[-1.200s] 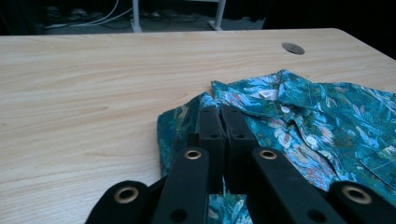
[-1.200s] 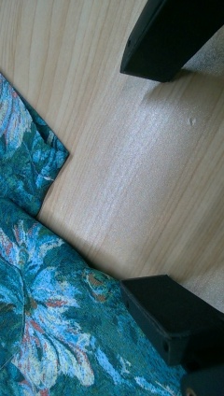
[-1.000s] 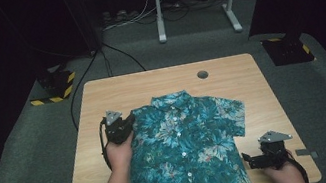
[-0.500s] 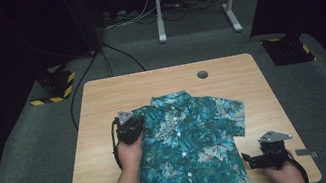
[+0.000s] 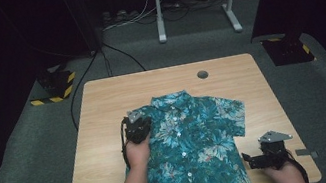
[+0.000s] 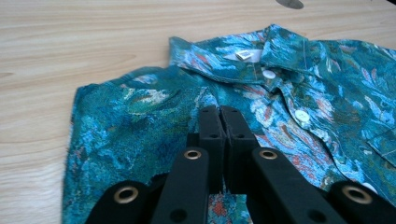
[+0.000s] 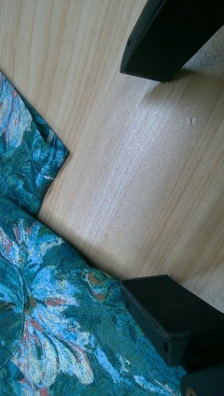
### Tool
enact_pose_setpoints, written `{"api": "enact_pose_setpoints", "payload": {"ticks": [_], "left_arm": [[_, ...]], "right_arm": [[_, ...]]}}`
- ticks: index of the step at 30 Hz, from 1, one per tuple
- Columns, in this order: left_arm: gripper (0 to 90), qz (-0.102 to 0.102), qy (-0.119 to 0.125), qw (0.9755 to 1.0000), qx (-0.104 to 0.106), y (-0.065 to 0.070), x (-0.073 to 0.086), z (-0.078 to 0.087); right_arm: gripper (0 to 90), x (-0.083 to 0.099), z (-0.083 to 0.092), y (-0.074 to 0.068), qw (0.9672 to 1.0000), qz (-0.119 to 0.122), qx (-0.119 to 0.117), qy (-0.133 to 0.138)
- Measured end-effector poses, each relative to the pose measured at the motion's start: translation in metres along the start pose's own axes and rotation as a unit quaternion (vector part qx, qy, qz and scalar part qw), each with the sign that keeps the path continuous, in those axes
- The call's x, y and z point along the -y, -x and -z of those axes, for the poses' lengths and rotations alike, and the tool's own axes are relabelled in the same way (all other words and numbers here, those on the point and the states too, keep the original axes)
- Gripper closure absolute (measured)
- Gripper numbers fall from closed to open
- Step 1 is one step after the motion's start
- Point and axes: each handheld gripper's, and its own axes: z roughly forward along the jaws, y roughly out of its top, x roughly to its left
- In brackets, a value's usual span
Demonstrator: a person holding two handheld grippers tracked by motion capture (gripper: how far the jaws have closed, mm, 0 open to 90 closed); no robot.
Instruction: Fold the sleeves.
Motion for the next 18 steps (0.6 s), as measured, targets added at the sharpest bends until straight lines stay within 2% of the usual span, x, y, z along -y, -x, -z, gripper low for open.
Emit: {"api": "enact_pose_setpoints", "payload": {"ticks": [10, 12, 18], "left_arm": [[87.8, 0.005, -0.019, 0.9998, -0.004, 0.004, 0.003, -0.010], [87.6, 0.001, -0.025, 0.9996, -0.010, 0.007, 0.003, -0.013], [85.8, 0.003, -0.032, 0.9995, -0.006, 0.012, 0.003, -0.016]], "right_arm": [[0.3, 0.000, 0.000, 0.000, 1.0000, 0.000, -0.001, 0.000], [0.2, 0.000, 0.000, 0.000, 1.0000, 0.000, -0.001, 0.000], [0.3, 0.000, 0.000, 0.000, 1.0000, 0.000, -0.001, 0.001]]}}
